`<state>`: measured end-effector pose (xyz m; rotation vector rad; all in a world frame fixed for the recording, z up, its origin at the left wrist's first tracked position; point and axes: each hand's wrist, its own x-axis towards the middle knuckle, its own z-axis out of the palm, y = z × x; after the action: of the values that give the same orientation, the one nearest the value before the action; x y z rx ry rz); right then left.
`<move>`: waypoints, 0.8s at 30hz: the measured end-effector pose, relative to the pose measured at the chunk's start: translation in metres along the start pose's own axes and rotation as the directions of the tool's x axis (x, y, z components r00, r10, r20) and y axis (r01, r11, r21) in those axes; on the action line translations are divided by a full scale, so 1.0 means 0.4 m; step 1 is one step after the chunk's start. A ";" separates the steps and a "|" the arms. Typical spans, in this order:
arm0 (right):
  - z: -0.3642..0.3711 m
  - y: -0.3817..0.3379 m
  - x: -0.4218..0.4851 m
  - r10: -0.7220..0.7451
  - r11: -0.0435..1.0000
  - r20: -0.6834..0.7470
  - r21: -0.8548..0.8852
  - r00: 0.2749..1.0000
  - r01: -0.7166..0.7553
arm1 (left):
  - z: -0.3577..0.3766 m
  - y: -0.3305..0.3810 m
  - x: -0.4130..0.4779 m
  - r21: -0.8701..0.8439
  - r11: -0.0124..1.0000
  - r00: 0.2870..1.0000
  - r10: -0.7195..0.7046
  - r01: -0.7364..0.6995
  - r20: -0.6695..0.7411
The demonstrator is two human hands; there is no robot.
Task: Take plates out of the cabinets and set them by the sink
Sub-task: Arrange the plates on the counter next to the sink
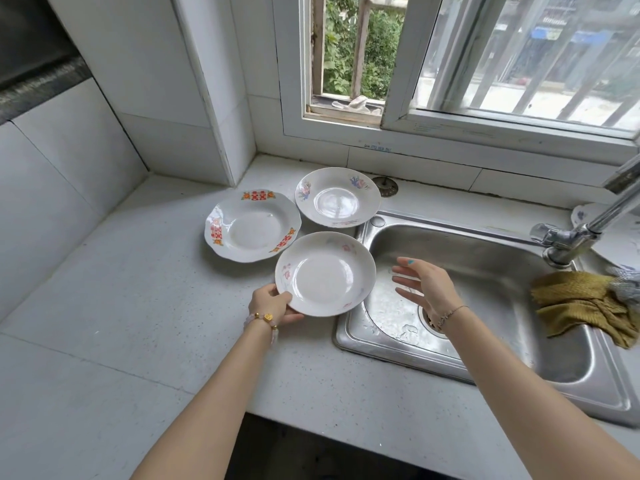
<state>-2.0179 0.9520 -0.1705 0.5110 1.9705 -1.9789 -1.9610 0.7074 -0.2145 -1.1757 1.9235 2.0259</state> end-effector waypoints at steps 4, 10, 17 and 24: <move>0.005 0.002 -0.004 0.014 0.999 0.017 0.028 1.000 -0.014 | -0.012 0.012 -0.003 -0.067 0.997 1.000 -0.028 0.027 -0.006; 0.013 0.012 -0.010 0.022 0.999 0.033 0.040 0.999 -0.024 | -0.039 0.013 -0.013 -0.154 0.983 0.992 -0.089 0.102 0.091; 0.027 0.012 -0.008 0.044 0.996 0.049 0.082 0.998 -0.047 | -0.059 0.011 -0.006 -0.149 0.986 0.989 -0.054 0.075 0.137; 0.019 0.011 -0.012 0.068 0.989 0.046 0.125 0.997 -0.073 | -0.078 0.024 0.007 -0.096 0.995 0.997 -0.031 0.037 0.070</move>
<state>-2.0120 0.9441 -0.1725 0.5572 1.7852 -2.0627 -1.9544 0.6767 -0.2052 -1.1354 1.7799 2.1353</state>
